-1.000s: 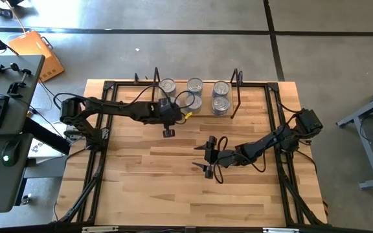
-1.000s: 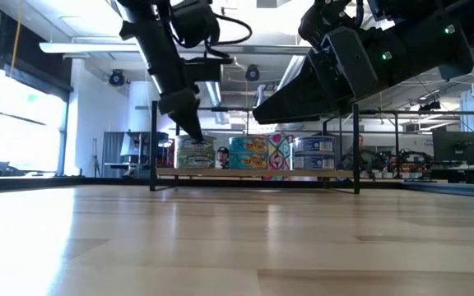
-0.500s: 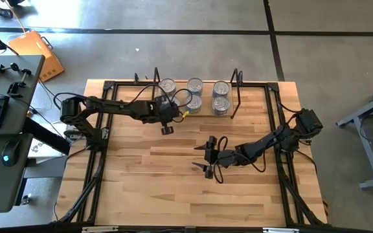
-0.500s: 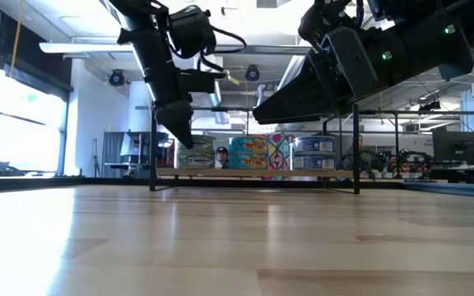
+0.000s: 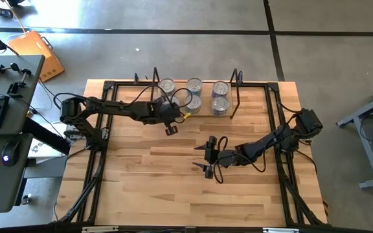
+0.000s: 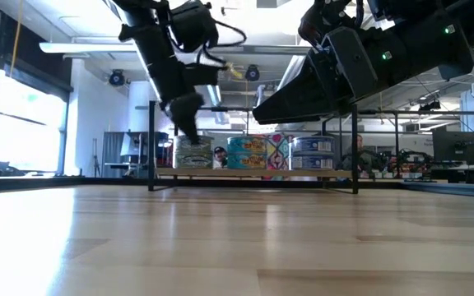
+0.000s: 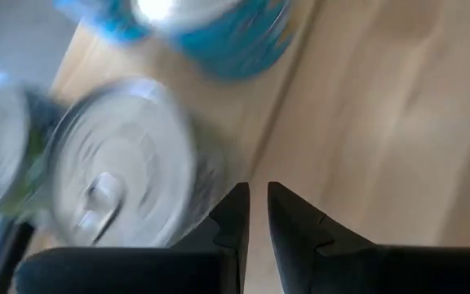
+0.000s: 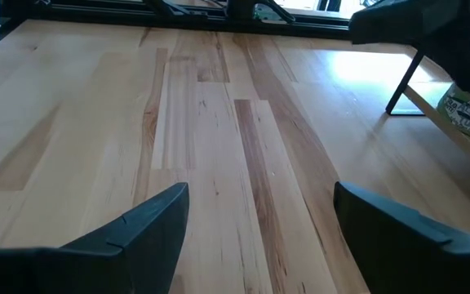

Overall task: Stack canned seafood by type on shelf
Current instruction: Stack the green tuna can on top of the other green tuna can on the shelf

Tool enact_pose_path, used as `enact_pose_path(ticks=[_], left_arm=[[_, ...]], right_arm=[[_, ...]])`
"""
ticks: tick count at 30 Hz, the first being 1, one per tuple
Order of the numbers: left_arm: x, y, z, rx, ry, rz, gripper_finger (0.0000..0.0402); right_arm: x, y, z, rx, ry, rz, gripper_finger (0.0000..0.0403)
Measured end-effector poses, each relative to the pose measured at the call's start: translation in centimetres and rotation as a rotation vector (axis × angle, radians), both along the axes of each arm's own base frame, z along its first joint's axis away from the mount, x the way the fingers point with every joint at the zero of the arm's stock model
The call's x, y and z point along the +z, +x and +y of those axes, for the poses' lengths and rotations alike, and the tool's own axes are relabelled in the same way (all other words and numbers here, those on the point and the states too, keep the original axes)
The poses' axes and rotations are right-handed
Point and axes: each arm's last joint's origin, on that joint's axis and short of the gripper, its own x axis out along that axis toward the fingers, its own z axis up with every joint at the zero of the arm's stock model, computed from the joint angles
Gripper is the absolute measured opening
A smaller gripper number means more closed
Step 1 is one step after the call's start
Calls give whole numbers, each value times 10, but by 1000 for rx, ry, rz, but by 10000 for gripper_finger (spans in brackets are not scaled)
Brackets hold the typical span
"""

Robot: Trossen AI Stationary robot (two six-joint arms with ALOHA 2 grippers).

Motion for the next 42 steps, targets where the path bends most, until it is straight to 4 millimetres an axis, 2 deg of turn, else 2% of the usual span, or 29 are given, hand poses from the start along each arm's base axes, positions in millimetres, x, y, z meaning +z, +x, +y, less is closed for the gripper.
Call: enact_pose_path(ticks=[5, 11, 16, 27, 42], left_arm=[[2, 15, -3, -68, -38, -126, 37], [-22, 24, 3, -109, 17, -38, 37], [-37, 25, 8, -58, 125, 54, 37], [-33, 21, 9, 18, 134, 39, 37], [-35, 11, 8, 92, 125, 108, 37]], right_arm=[[0, 0, -1, -2, 0, 0, 298], [0, 0, 0, -2, 0, 0, 298], [0, 0, 0, -1, 0, 0, 298], [0, 0, -1, -2, -2, 6, 298], [-1, 0, -1, -2, -2, 6, 298]])
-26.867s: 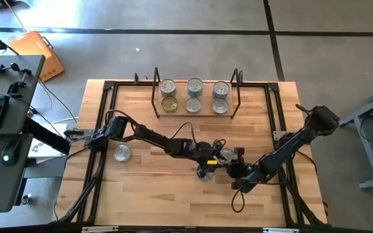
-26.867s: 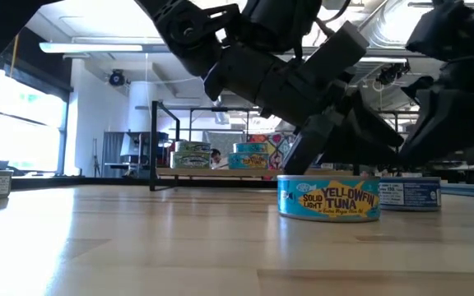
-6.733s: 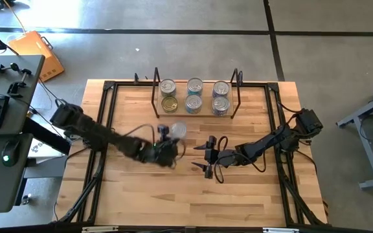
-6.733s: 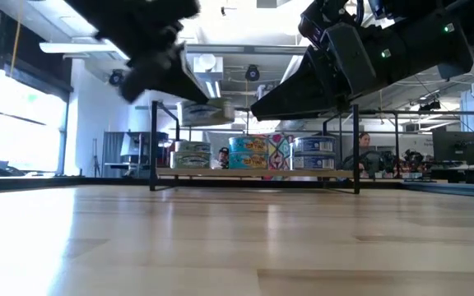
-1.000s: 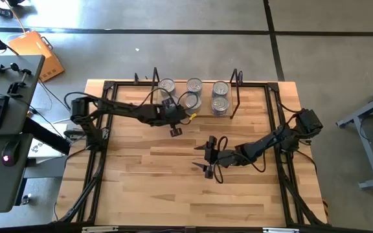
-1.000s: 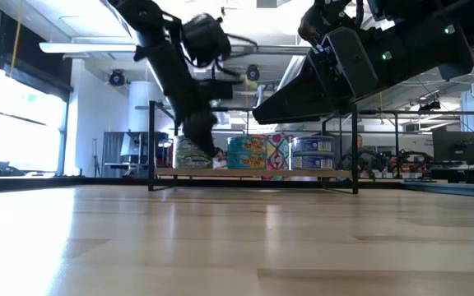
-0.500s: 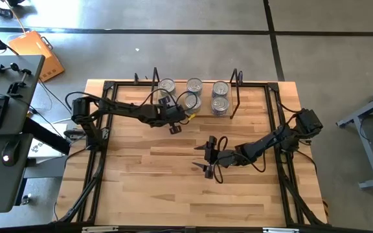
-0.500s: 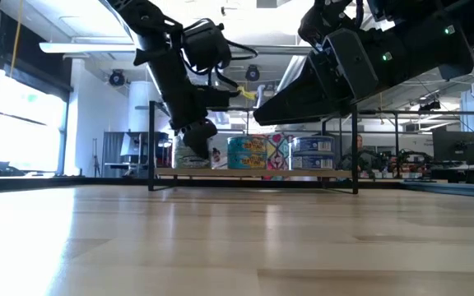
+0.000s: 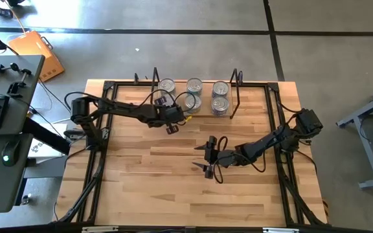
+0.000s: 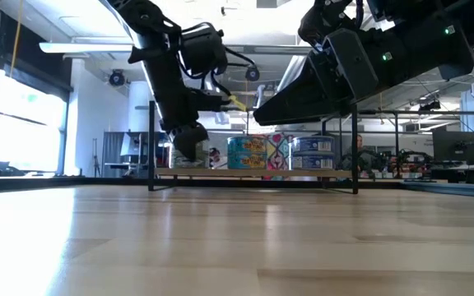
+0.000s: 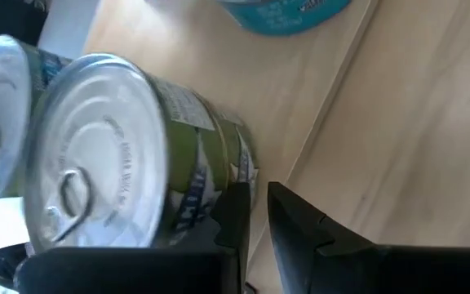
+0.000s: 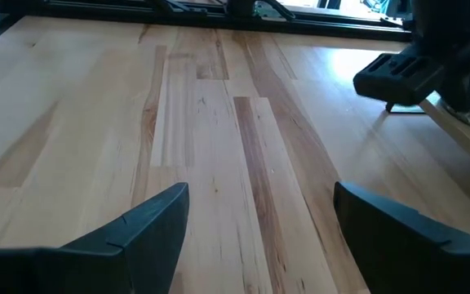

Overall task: Stack canned seafood by type on shelf
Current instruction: Stack the green tuna can on top of the other green tuna can on the shelf, then return to Home Position

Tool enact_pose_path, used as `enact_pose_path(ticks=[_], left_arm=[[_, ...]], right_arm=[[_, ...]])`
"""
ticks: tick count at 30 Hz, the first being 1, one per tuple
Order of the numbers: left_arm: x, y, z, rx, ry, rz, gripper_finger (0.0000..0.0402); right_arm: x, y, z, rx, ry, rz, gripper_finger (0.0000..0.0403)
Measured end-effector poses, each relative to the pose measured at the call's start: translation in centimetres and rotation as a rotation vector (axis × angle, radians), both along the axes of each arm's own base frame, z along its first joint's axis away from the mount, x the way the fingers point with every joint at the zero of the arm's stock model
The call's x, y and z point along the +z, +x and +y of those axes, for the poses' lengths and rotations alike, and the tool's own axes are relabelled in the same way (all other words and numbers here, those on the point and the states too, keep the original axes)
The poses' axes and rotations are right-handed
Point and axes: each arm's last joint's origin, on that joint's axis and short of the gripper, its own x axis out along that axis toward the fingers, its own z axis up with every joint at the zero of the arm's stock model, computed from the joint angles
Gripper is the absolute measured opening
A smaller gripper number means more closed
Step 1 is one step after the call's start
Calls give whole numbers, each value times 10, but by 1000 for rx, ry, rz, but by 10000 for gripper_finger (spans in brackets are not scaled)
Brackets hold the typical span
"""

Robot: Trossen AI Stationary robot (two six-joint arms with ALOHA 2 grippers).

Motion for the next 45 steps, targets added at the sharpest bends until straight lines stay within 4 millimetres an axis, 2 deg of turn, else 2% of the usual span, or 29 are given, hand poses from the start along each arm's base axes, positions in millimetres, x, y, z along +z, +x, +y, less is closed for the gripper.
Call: enact_pose_path(ticks=[4, 7, 13, 16, 20, 25, 28, 32, 36, 45], left_arm=[[12, 0, -6, -9, 3, -28, 37], [29, 1, -17, -42, -4, -83, 37], [72, -9, -45, -171, -44, -223, 37], [85, -23, -54, -220, -28, -266, 37], [93, -50, -54, -222, -37, -356, 37], [91, -83, -54, -258, -117, -520, 37], [88, -101, -56, -298, -155, -636, 37], [82, -124, -57, -319, -161, -748, 37], [80, -142, -55, -304, -146, -844, 37], [71, -172, -49, -246, -125, -979, 37]], right_arm=[[-1, -1, -1, -46, 10, -1, 298], [0, -4, -3, -102, 3, 21, 298], [26, -24, -8, -141, 40, 99, 297], [48, -43, -12, -140, 33, 123, 292], [77, -73, -17, -121, 20, 147, 275], [104, -109, -25, -81, 28, 156, 252], [113, -128, -28, 19, 74, 153, 238], [114, -152, -35, 111, 125, 90, 213], [100, -174, -45, 110, 171, 9, 190], [71, -201, -64, 117, 232, -238, 168]])
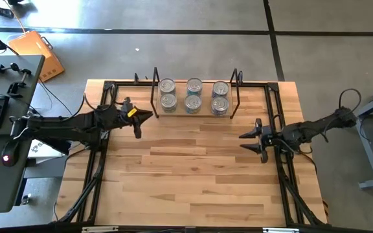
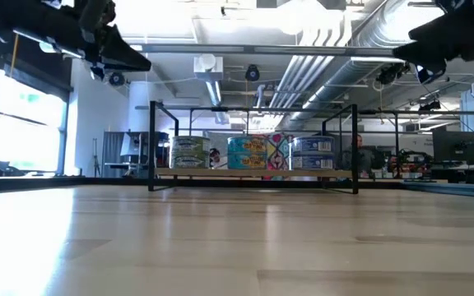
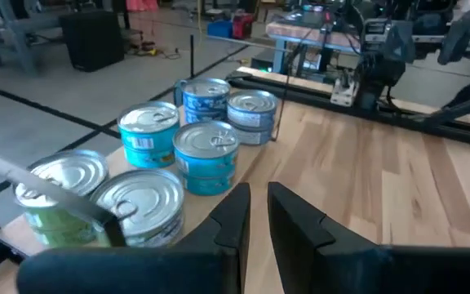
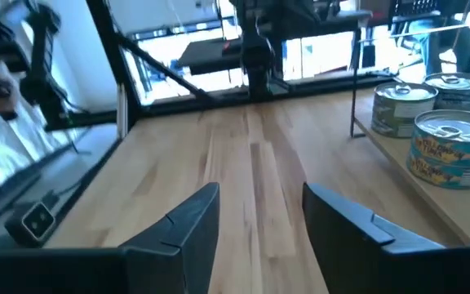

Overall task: Stack canned seafood by type on shelf
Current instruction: Return to Home Position

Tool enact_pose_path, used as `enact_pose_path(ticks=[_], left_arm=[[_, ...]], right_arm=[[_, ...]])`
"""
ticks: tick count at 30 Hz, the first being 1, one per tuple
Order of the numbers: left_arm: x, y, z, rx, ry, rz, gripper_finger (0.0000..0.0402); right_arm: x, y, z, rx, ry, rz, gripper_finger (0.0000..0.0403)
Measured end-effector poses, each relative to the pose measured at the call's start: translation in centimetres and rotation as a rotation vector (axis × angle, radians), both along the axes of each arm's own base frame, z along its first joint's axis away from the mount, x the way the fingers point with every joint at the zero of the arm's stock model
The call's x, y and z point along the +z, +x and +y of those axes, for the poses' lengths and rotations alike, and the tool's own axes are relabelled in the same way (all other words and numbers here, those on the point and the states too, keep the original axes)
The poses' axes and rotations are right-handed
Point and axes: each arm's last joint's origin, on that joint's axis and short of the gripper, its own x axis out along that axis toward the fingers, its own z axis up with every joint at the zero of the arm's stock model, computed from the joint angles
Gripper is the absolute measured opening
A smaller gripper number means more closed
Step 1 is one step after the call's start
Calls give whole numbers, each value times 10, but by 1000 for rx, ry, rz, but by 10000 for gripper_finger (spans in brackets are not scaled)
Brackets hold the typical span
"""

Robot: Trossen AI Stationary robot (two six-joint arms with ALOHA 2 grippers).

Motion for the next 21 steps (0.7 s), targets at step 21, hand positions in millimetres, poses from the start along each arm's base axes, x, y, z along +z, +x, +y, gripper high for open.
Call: enact_pose_path(ticks=[21], left_arm=[[-42, -23, 4, -22, -56, -31, 37]], right_arm=[[-32, -7, -29, 3, 27, -342, 167]])
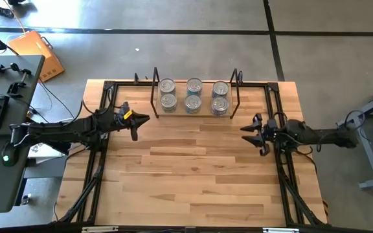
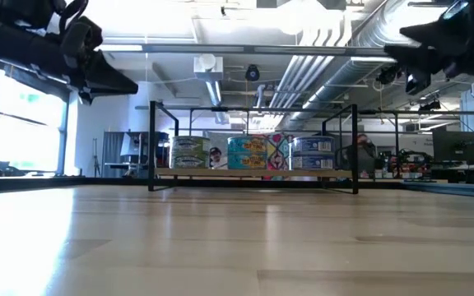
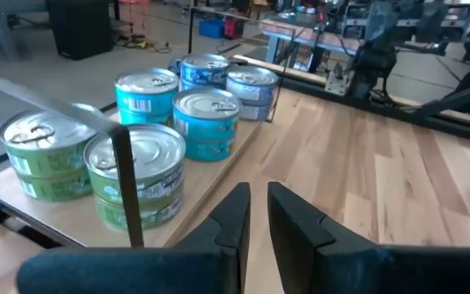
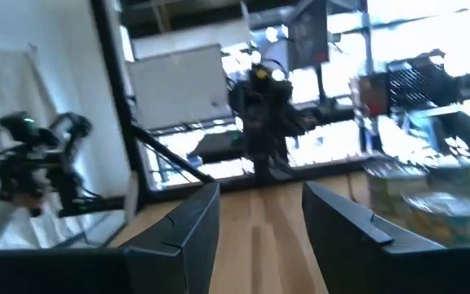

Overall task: Stack canned seafood by type on shelf
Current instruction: Return to Home Position

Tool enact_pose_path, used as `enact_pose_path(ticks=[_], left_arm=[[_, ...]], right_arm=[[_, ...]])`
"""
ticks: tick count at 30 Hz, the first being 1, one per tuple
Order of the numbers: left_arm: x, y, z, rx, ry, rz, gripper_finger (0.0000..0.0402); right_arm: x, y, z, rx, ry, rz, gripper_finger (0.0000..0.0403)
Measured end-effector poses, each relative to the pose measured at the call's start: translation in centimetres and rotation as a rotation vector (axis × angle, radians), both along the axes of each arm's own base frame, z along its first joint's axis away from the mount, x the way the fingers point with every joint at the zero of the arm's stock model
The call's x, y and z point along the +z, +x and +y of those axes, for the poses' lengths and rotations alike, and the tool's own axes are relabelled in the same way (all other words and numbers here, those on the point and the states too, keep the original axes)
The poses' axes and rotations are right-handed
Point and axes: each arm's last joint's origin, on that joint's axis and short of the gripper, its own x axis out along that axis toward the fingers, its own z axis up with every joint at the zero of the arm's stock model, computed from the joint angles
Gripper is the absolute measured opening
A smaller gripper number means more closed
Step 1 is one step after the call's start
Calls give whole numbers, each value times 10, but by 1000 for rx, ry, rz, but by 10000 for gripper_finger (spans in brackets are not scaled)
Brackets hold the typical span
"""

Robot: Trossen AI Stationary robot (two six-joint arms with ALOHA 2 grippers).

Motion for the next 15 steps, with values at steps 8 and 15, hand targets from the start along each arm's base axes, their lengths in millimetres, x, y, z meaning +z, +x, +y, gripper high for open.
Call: enact_pose_path(ticks=[8, 15], left_arm=[[-15, -10, -3, -7, -21, -30, 37], [-29, -23, -6, -51, -19, -86, 37]], right_arm=[[-14, 2, -8, -98, 45, 144, 167], [-20, 2, -7, -71, 49, 204, 167]])
